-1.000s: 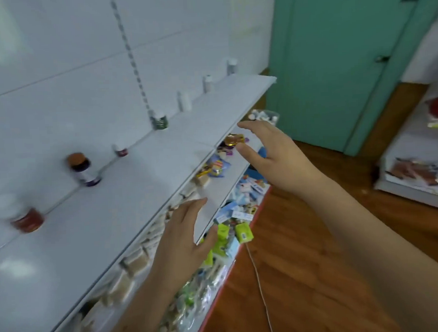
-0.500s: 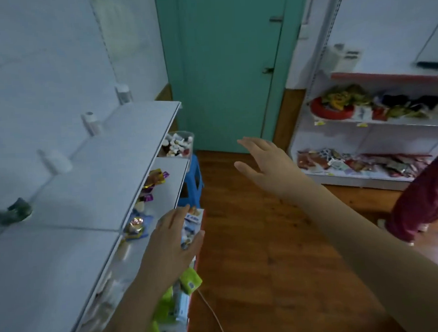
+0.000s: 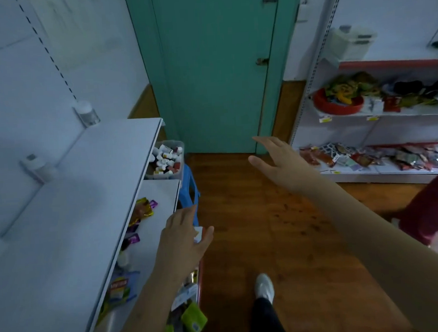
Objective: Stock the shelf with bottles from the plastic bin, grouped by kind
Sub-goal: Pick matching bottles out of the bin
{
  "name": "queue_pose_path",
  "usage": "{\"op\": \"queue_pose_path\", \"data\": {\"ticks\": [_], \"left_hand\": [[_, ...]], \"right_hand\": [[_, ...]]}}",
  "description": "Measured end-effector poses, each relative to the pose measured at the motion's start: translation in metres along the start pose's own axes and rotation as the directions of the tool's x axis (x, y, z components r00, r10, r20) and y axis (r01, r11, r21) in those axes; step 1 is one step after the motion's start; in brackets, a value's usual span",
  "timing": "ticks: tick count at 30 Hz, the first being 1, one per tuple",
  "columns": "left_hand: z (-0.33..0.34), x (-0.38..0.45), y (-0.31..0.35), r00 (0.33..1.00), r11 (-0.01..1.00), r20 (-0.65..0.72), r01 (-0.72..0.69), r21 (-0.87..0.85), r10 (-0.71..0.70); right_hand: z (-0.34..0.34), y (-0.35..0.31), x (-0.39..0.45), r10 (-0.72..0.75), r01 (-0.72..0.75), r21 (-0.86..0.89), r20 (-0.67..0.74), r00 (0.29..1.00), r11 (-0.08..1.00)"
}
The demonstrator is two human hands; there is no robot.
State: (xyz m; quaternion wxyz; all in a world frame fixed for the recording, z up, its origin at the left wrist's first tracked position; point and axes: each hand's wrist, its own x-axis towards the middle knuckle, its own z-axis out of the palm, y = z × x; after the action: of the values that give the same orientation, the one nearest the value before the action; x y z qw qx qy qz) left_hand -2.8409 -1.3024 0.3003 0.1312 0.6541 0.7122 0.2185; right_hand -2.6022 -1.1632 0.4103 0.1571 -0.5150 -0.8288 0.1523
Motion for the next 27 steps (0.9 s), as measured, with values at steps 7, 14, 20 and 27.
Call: {"op": "queue_pose_path", "data": {"ticks": [7,14,20,27], "left_hand": [[0.037,0.146,-0.019,0.997,0.991,0.032,0.066,0.118,-0.070],[0.059,0.284,-0.013,0.982,0.972,0.010,0.186,0.144,-0.190],[0.077,0.377,-0.029,0.965,0.957,0.046,0.250,0.149,-0.259],[0.103,0.490,-0.085,0.932,0.930,0.014,0.361,0.067,-0.363]], "right_hand": [[0.016,0.079,0.163,-0.060,0.056,0.048,0.080,0.995,0.997],[0.008,0.126,0.332,-0.216,0.213,0.036,0.138,0.967,0.976],[0.027,0.134,0.451,-0.330,0.345,-0.074,0.159,0.930,0.936],[0.084,0.114,0.597,-0.413,0.432,-0.048,0.213,0.885,0.901]]}}
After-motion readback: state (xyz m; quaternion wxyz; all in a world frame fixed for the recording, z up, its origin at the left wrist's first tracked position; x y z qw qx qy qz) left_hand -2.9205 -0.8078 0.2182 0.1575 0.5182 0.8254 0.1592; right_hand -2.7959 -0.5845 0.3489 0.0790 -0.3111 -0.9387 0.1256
